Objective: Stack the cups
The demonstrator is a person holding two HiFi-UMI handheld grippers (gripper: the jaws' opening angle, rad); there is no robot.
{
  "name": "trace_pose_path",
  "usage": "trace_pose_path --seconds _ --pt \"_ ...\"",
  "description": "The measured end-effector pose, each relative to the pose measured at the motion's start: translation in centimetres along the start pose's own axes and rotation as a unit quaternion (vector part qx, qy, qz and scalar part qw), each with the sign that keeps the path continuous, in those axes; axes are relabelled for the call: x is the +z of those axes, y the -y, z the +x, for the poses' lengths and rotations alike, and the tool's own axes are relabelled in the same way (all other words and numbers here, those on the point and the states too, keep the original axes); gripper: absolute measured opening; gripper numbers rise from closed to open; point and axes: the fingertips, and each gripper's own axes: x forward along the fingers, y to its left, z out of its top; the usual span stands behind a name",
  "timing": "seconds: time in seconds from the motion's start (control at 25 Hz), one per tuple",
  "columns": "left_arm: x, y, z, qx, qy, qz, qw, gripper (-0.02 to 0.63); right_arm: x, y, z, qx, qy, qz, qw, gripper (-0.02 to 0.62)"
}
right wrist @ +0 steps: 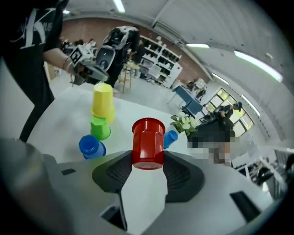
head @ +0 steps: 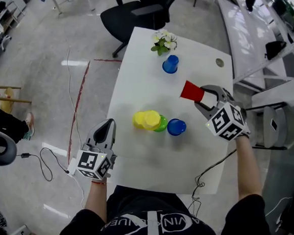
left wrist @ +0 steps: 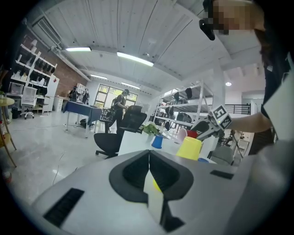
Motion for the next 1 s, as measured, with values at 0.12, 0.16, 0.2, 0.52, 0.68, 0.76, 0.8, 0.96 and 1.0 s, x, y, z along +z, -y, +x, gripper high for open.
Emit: trace_pose_path --seconds 0.12,0.16,0.2,0.52,0.68,0.76,0.8,0.96,1.0 --pt "0.4 0.5 0.1 -0.007 0.003 -0.001 1.0 0.005 1.2 -1.8 -1.8 0.016 -0.046 -0.109 0.993 0.219" --pt "0.4 0.7 0.0 -0.01 0.005 -0.003 0.9999 0.005 1.5 -2.5 -2.1 0.023 -0.061 -0.139 0.988 0.219" --pt "0.5 0.9 0.0 -0.014 0.008 -0.003 0.9999 0.005 1.8 -3.1 -2.3 0.03 -0.075 -0.165 0.983 0.219" --pt "1.1 1.7 -0.8 -0.037 0.028 -0.009 0.9989 0.005 2.6 -7.3 -3.2 0.063 -0.179 -0.34 0.921 0.219" --pt "1.4 1.8 -1.7 -0.044 0.038 -0.01 0.9982 0.005 2.8 -8.2 -3.5 0.061 -0.223 -0.421 0.877 0.219" --pt "1.4 1.8 -2.1 -0.047 0.041 -0.01 0.998 0.005 2.8 -8.6 -3.5 0.058 -0.248 -0.469 0.846 0.221" --pt "1.4 1.9 -2.3 -0.048 0.042 -0.01 0.9979 0.005 2.7 -8.8 -3.5 0.058 -0.26 -0.492 0.829 0.221" --pt "1.7 1.9 -2.9 -0.054 0.051 -0.007 0.9972 0.005 2.7 -9.7 -3.4 0.068 -0.282 -0.549 0.784 0.221" --pt "1.8 1.9 -3.0 -0.054 0.053 -0.006 0.9971 0.005 2.7 -9.9 -3.3 0.071 -0.284 -0.553 0.781 0.221"
